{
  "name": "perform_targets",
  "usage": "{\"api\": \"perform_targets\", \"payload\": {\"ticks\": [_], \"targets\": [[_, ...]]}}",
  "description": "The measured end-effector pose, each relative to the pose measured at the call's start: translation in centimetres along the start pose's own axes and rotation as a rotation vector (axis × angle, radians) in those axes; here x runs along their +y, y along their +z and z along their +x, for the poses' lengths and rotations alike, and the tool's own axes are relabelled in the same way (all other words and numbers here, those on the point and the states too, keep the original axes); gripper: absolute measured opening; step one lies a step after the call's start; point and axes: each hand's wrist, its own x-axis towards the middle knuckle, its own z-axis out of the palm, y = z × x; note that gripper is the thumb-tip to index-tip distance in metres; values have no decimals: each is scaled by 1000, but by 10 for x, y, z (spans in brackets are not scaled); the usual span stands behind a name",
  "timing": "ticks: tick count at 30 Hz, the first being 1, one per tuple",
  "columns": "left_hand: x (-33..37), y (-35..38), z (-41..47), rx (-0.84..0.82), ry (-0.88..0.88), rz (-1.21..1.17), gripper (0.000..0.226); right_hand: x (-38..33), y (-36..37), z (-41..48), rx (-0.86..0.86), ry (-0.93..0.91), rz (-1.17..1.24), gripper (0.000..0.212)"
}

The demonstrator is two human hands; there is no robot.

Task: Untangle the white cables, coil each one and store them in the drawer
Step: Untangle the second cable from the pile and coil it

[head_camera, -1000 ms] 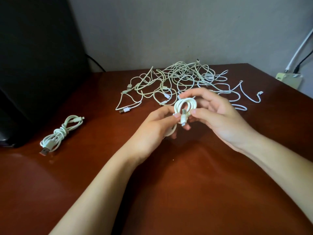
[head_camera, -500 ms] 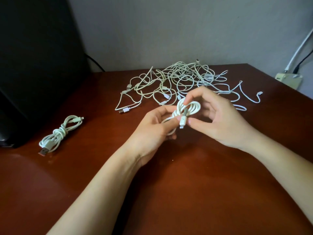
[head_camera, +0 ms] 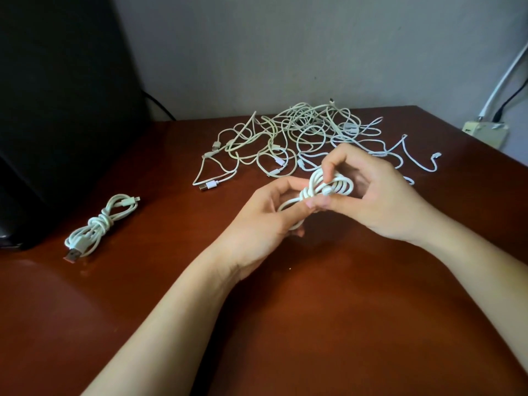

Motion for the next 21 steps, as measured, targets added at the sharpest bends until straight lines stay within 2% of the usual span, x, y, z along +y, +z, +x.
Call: {"api": "perform_targets", "payload": {"ticks": [4, 7, 11, 13, 18, 21], "targets": [[-1, -2, 2, -15, 51, 15, 15, 0, 3, 1, 97, 5, 99, 14], [2, -4, 1, -13, 88, 13, 17, -2, 7, 3, 153, 66, 232, 18], [3, -4, 0, -16, 99, 40, 6, -3, 12, 5, 172, 186, 385, 11], [4, -4, -1, -2, 74, 71, 9, -3, 13, 5, 195, 241, 401, 15], [1, -4, 2, 52, 9, 92, 23, 0, 10, 5, 231, 313, 352, 9], [1, -6, 4, 147, -29, 19, 19, 0, 10, 5, 237, 347, 369, 9]]}}
